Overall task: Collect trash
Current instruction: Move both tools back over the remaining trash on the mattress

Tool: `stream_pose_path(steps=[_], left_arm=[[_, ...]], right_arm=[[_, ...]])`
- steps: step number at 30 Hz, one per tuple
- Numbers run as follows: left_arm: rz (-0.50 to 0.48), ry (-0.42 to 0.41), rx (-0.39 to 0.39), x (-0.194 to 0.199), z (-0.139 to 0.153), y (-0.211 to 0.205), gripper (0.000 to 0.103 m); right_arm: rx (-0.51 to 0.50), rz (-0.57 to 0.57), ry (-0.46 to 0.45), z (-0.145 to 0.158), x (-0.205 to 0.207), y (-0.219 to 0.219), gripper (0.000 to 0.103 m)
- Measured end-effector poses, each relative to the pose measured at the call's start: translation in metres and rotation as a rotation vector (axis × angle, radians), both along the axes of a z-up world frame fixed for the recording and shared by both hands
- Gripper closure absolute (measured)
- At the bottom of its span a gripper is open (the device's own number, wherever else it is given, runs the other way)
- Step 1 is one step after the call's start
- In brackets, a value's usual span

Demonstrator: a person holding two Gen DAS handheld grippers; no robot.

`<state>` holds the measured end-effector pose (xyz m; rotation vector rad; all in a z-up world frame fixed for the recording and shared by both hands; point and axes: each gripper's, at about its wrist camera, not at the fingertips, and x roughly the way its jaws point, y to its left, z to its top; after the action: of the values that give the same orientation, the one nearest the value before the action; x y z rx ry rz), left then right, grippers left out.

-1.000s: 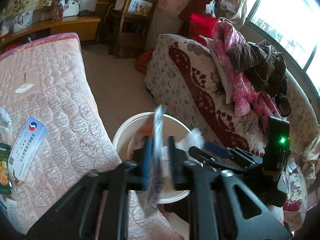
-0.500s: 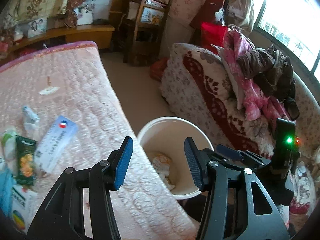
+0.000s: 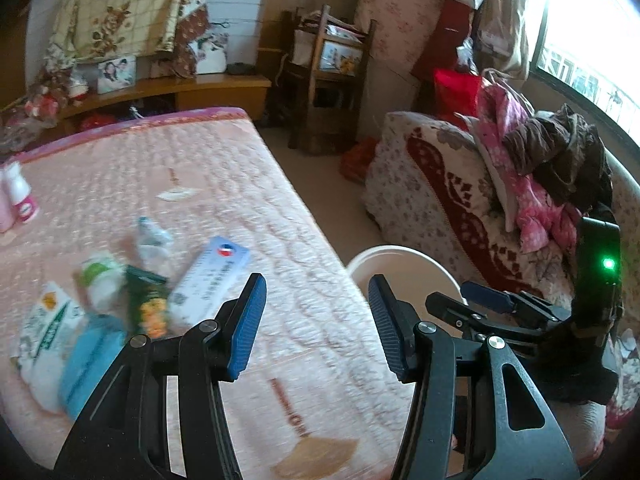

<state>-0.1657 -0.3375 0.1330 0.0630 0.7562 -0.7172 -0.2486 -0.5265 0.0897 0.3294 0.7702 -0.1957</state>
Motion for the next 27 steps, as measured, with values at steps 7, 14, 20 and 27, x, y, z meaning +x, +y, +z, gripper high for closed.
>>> stream_pose_path(steps=[7, 14, 20, 27], left_arm=[[0.073, -0.024, -0.006, 0.006, 0.009, 0.045, 0.051], [0.142, -0.039, -0.015, 0.014, 0.014, 0.092, 0.051], [0.195, -0.044, -0.005, 0.02, 0.012, 0.131, 0.051], [0.239, -0.044, -0.008, 0.027, 0.012, 0.176, 0.051]], right_arm=[[-0.015, 0.039, -0.035, 0.013, 0.014, 0.042, 0.044], [-0.027, 0.086, -0.041, 0.02, 0.03, 0.079, 0.044], [-0.044, 0.133, -0.042, 0.025, 0.043, 0.112, 0.039], [-0.05, 0.19, -0.049, 0.03, 0.057, 0.148, 0.039]])
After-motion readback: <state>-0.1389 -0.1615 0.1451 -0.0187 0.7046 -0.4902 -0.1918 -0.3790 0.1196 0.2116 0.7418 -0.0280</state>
